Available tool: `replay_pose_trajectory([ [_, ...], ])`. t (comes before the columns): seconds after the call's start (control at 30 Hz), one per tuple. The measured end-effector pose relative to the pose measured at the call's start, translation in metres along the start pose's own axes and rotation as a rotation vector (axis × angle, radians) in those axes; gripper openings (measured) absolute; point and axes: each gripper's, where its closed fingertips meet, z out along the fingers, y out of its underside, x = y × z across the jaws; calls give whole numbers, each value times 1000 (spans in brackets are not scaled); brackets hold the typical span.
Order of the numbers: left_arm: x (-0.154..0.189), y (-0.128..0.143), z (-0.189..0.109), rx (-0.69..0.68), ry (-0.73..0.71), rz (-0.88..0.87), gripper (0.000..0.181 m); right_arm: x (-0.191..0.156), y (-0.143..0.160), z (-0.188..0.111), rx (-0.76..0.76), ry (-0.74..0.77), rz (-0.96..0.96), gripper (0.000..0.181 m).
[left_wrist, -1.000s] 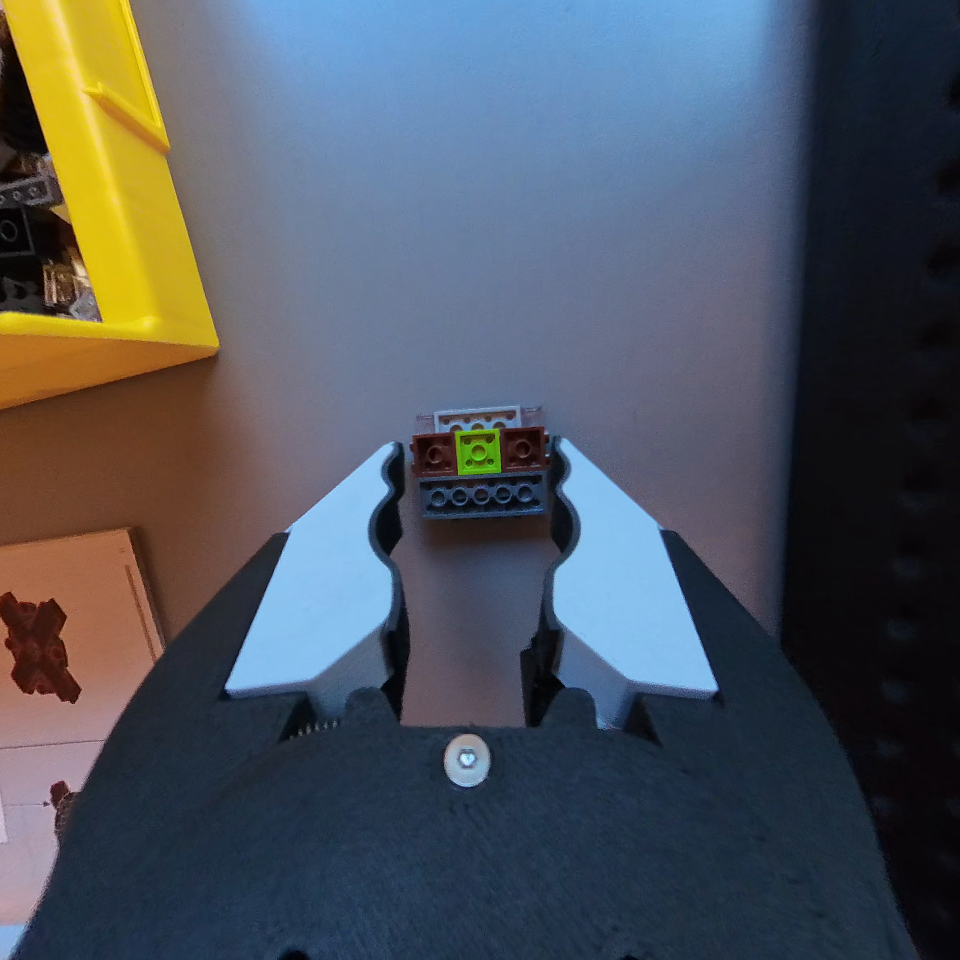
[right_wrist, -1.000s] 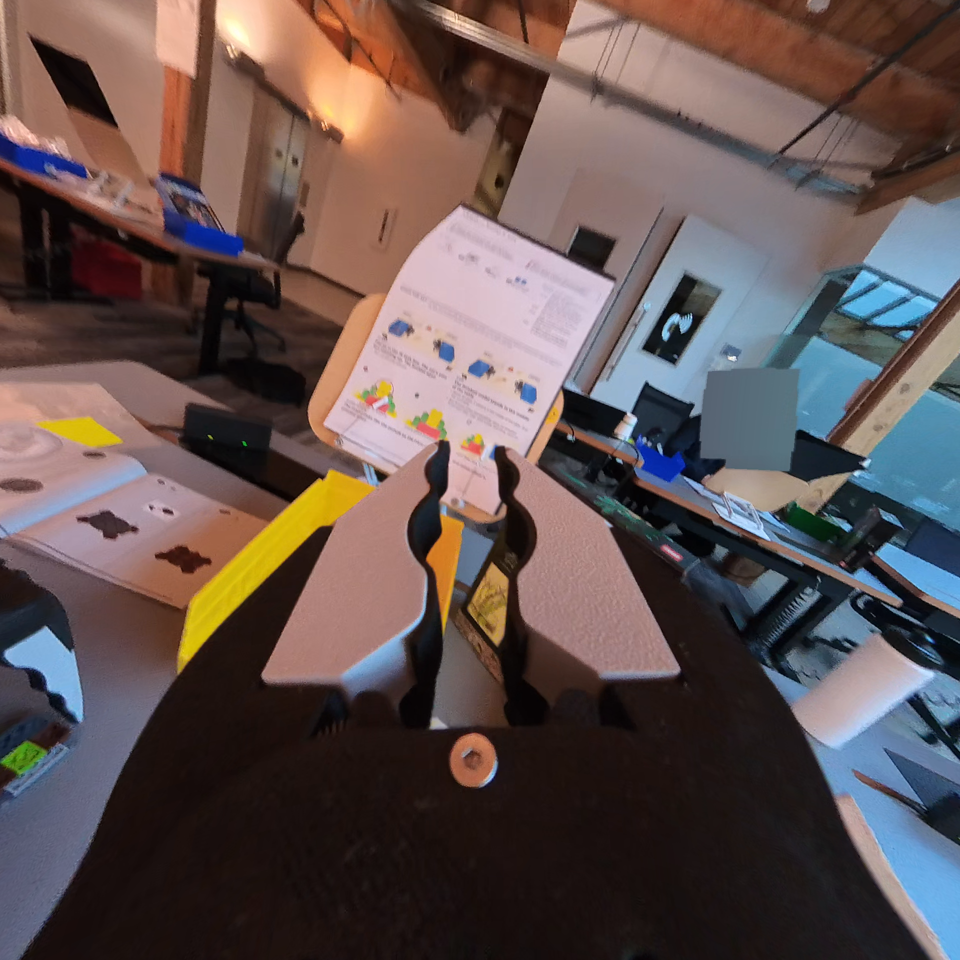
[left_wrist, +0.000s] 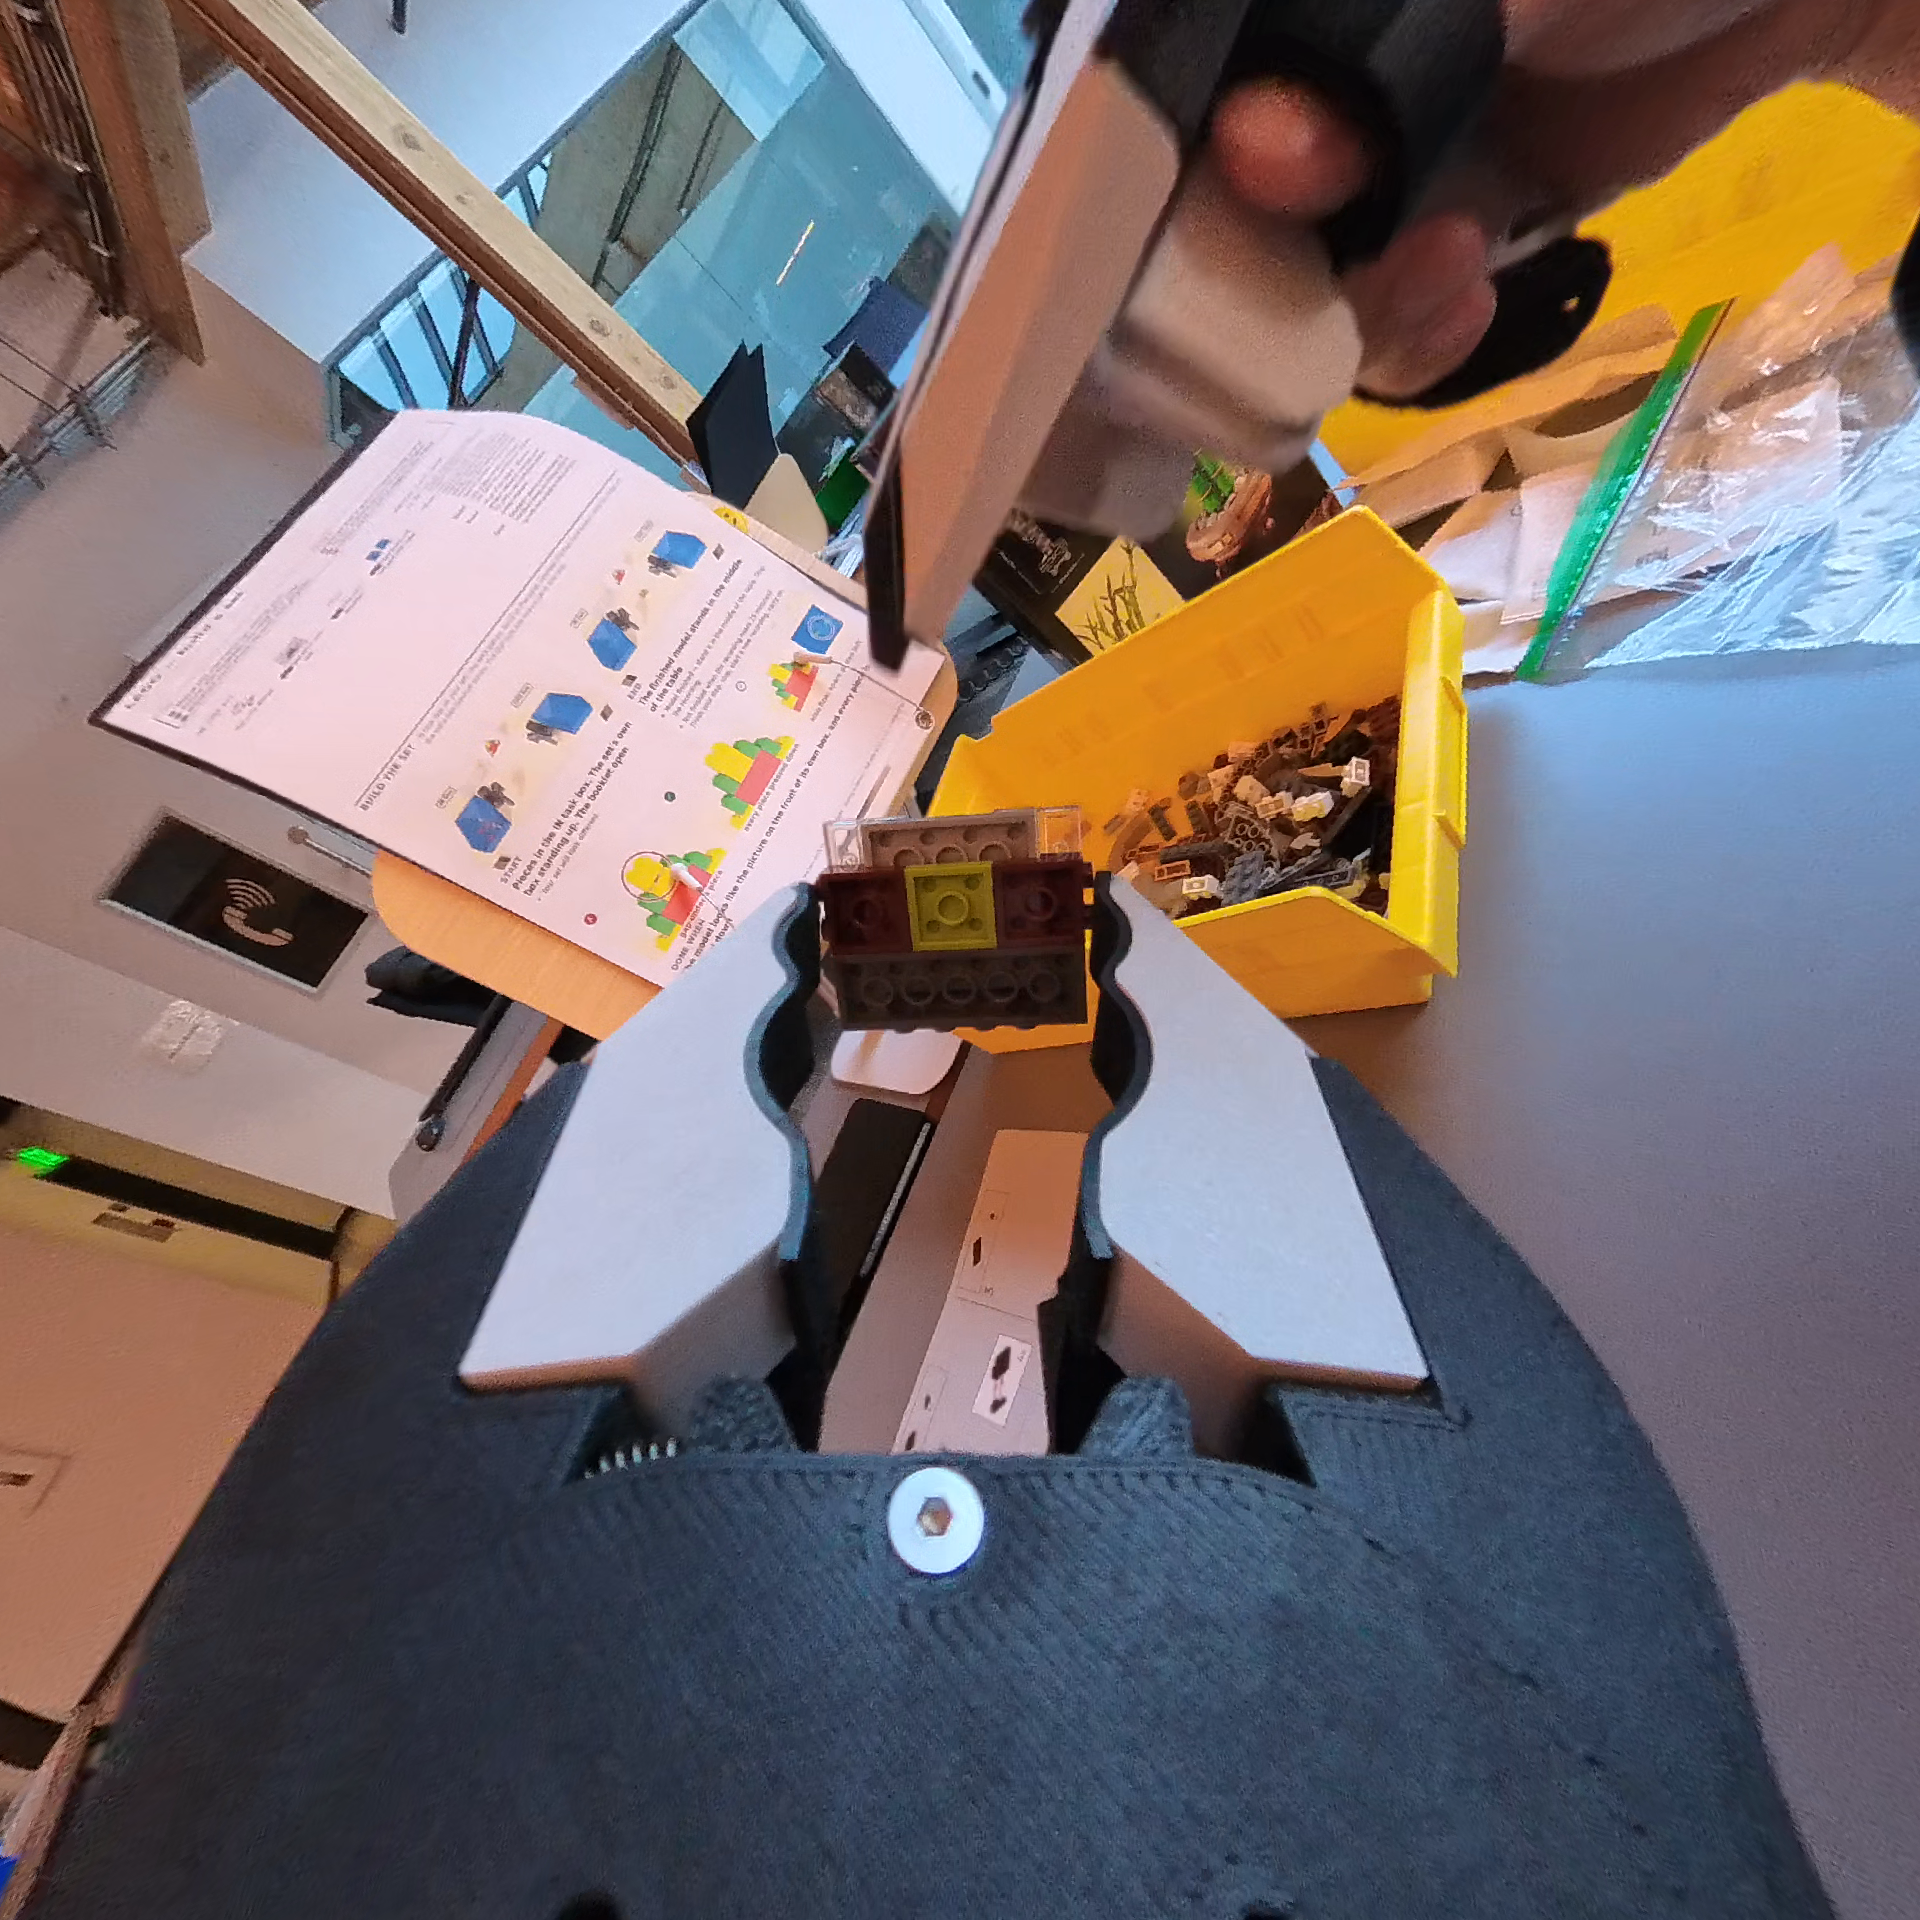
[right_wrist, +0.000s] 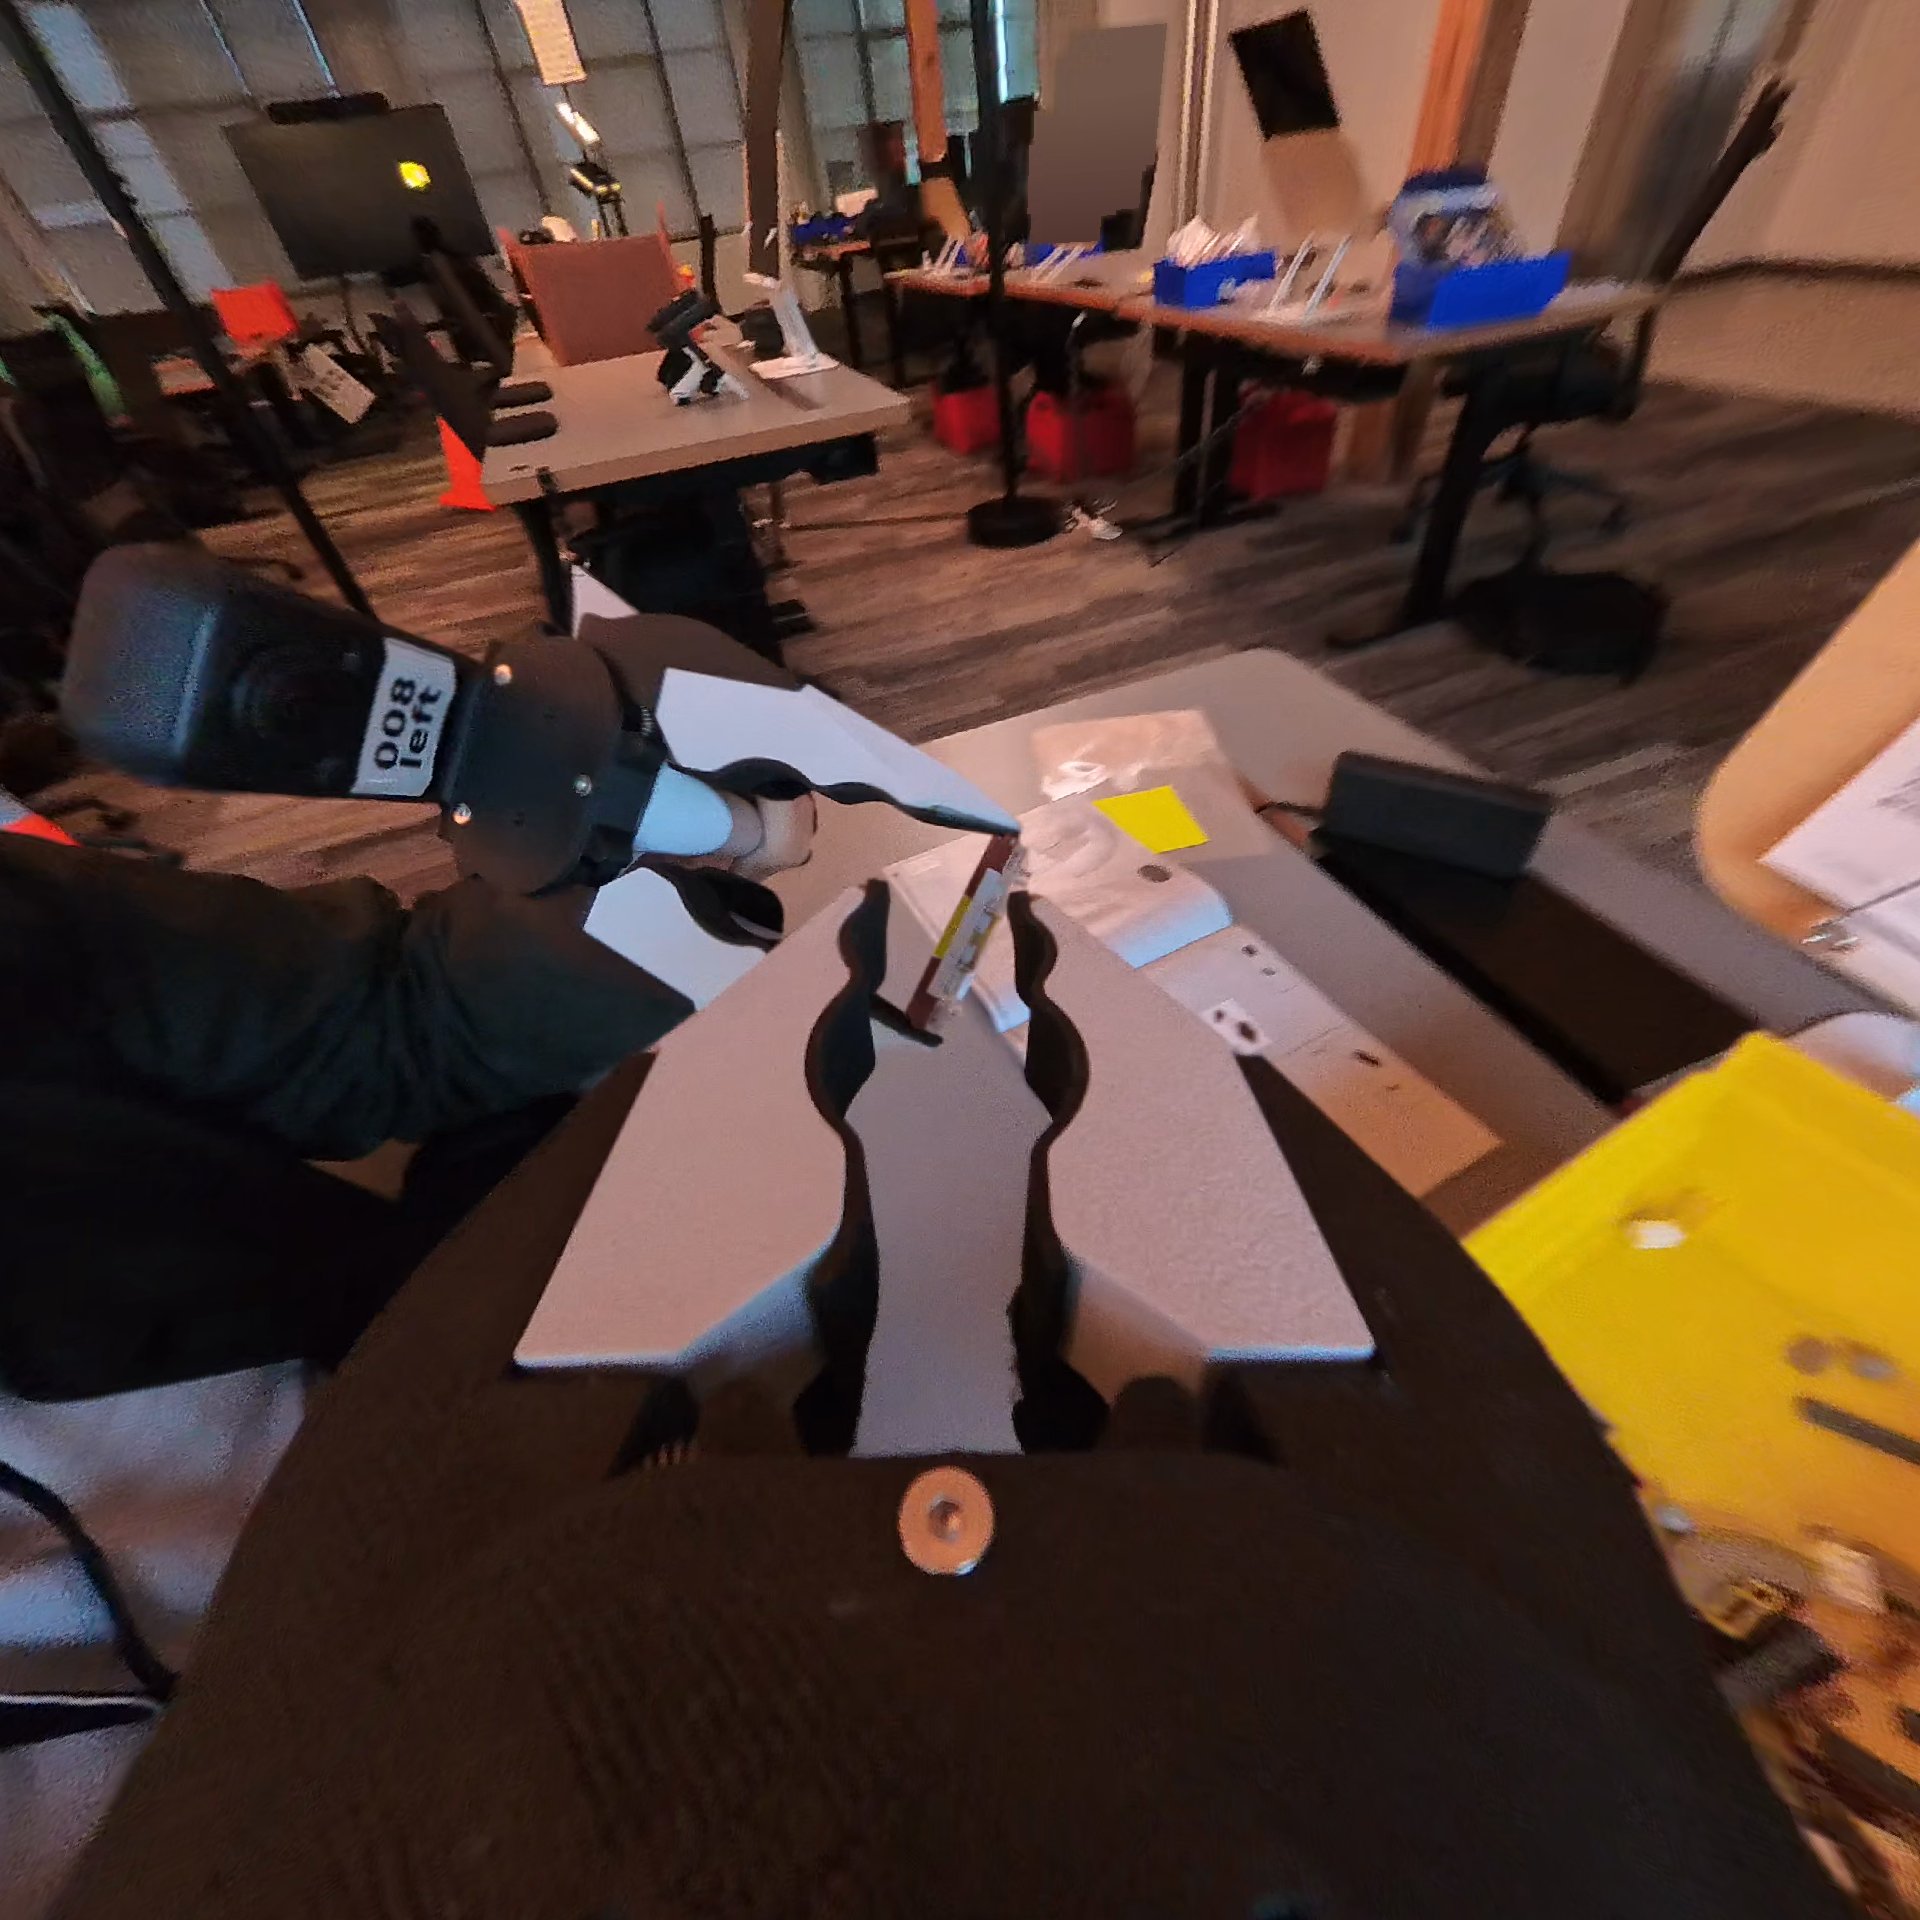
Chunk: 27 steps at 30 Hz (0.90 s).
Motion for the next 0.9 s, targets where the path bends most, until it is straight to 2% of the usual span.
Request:
replay_pose_trajectory([
  [0.17,0,1,-2,-33,-17,50,51,-3,11,23,-23,-79,129,26],
  [0.37,2,9,1,-92,-36,118,51,9,27,36,-88,-16,181,35],
  [0.5,7,8,3,-95,-33,140,51,8,38,42,-141,-36,208,36],
  [0.53,7,8,3,-98,-36,146,51,8,41,43,-152,-36,212,35],
  [0.57,7,9,3,-100,-33,148,51,7,43,44,-163,-51,213,17],
  [0.6,8,8,2,-97,-29,144,51,5,44,45,-176,-67,208,8],
  [0.63,8,8,2,-91,-24,128,51,5,43,45,-172,-74,198,8],
  [0.7,9,7,0,-55,24,41,50,3,44,45,-180,-101,196,8],
  [0.77,1,1,-7,13,74,-108,36,9,41,45,-158,-76,161,8],
  [0.9,-24,-16,-32,185,213,-508,41,1,10,37,30,-69,-115,8],
])
